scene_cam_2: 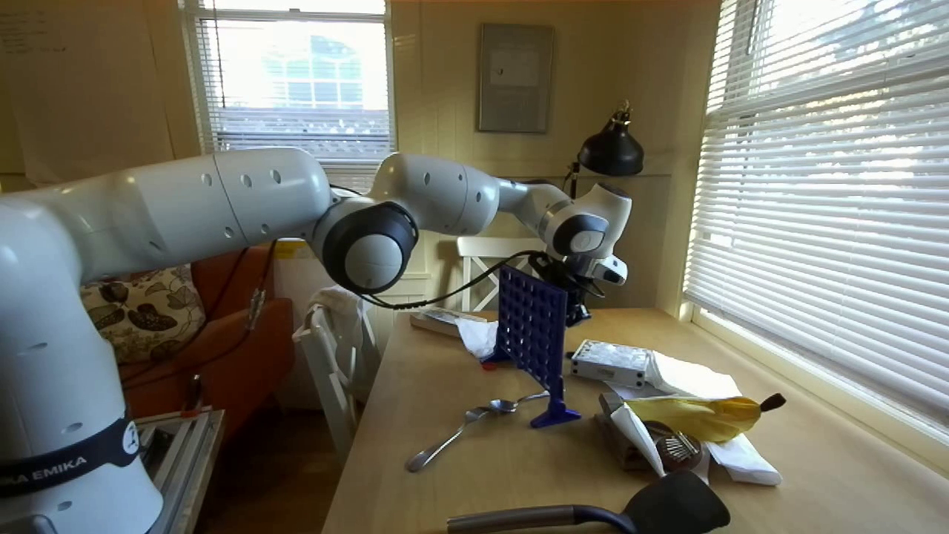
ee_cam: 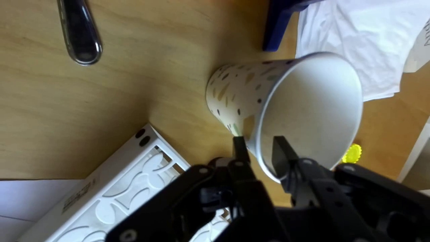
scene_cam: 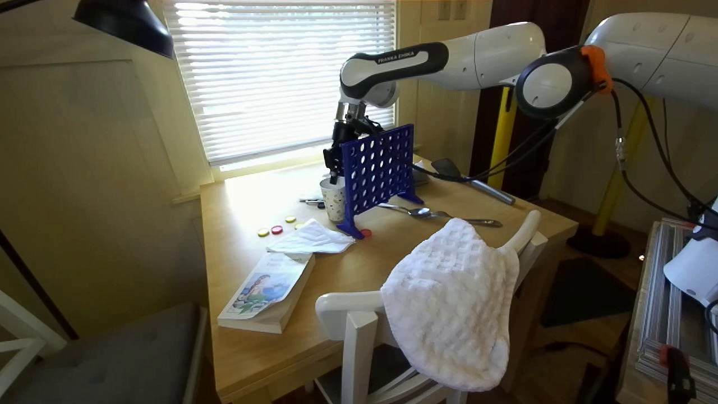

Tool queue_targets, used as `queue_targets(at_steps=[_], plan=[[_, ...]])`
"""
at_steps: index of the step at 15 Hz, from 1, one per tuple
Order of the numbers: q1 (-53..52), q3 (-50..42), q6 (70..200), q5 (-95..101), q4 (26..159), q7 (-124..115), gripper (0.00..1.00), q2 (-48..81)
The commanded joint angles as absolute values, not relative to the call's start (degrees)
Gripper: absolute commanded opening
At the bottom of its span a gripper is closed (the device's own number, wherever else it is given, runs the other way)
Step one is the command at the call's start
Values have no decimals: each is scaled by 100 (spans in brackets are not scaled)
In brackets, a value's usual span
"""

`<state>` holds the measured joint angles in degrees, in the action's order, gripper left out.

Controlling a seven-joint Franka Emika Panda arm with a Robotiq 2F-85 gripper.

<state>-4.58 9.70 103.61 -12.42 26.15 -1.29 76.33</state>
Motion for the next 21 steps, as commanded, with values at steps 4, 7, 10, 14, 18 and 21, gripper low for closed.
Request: queue_targets(at_steps=[4,7,10,14,18,21], plan=[[-423,1007,10291,-1290,2468,-422,0,7682],[-397,1041,10366,-1312,2543,-383,1,7548],[-415,1027,10469,-1273,2558,-333,1,7330],[-523,977,10460,-1197,2508,-381,1,6975],[-736,849,10050,-1064,2595,-621,1,6453],[-1059,687,9576,-898,2640,-1013,1,6031]])
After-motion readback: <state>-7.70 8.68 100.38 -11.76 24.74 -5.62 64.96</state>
